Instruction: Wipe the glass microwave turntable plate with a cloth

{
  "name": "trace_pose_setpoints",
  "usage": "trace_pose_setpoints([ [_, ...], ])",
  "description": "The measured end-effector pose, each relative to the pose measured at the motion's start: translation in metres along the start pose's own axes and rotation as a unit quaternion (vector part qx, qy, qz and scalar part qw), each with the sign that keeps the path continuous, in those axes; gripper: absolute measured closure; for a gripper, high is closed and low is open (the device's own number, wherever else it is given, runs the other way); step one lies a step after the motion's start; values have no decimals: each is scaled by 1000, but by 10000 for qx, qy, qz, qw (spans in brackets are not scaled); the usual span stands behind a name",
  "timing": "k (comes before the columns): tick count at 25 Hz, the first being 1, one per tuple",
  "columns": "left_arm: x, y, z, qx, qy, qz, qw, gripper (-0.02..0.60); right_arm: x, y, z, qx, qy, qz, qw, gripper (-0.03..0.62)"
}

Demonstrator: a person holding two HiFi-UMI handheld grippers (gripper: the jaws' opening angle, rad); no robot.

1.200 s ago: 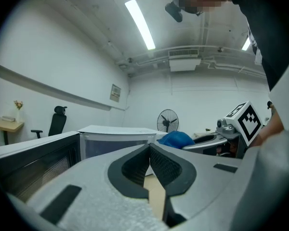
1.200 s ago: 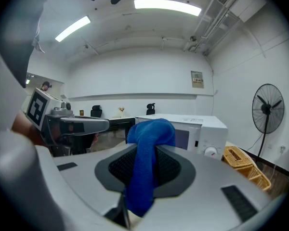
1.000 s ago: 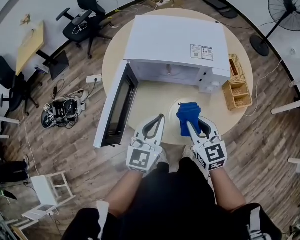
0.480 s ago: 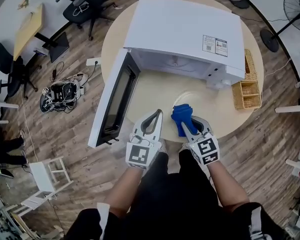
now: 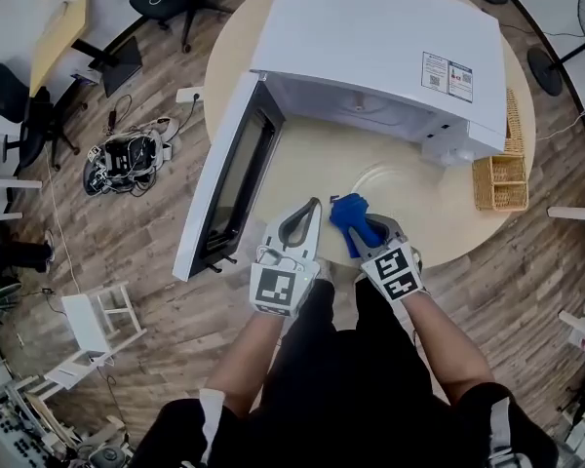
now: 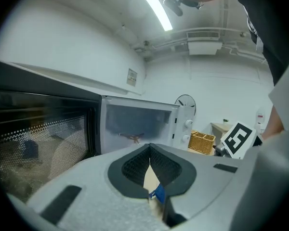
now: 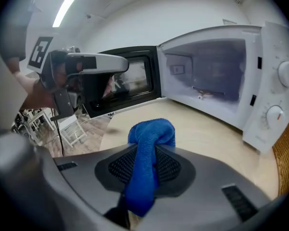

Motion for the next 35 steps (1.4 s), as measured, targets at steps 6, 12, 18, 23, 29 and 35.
trace_pose_setpoints([
  [6, -4, 7, -6, -86, -27, -97, 9999, 575, -17, 0, 4, 341, 328, -242, 9986, 507],
  [12, -4, 10, -6, -104, 24, -192, 9998, 575, -29, -5, 5, 534, 381, -397, 9971, 500],
  [18, -10, 9, -8, -115, 22, -221, 9997, 575, -36, -18, -1, 613, 302, -363, 9970, 499],
  [23, -15, 4, -5, -103, 48, -171, 9998, 575, -41, -33, -5, 517, 241, -232, 9981, 497],
  [29, -17, 3, -2, -106, 111, -171, 9997, 575, -42, -52, -7, 474, 174, -11, 9987, 496],
  [35, -20, 7, -1, -136, 138, -227, 9996, 575, -35, -79, -7, 393, 163, 445, 9981, 496],
])
Point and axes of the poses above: the fingertips, and each gripper's own axes: x backward along the fingers, y to its left, z out of its underside, the point moved 7 cm from there along x, backward along the fingers, and after that the axes turned 14 degrees about -y, right-handed, at the moved point
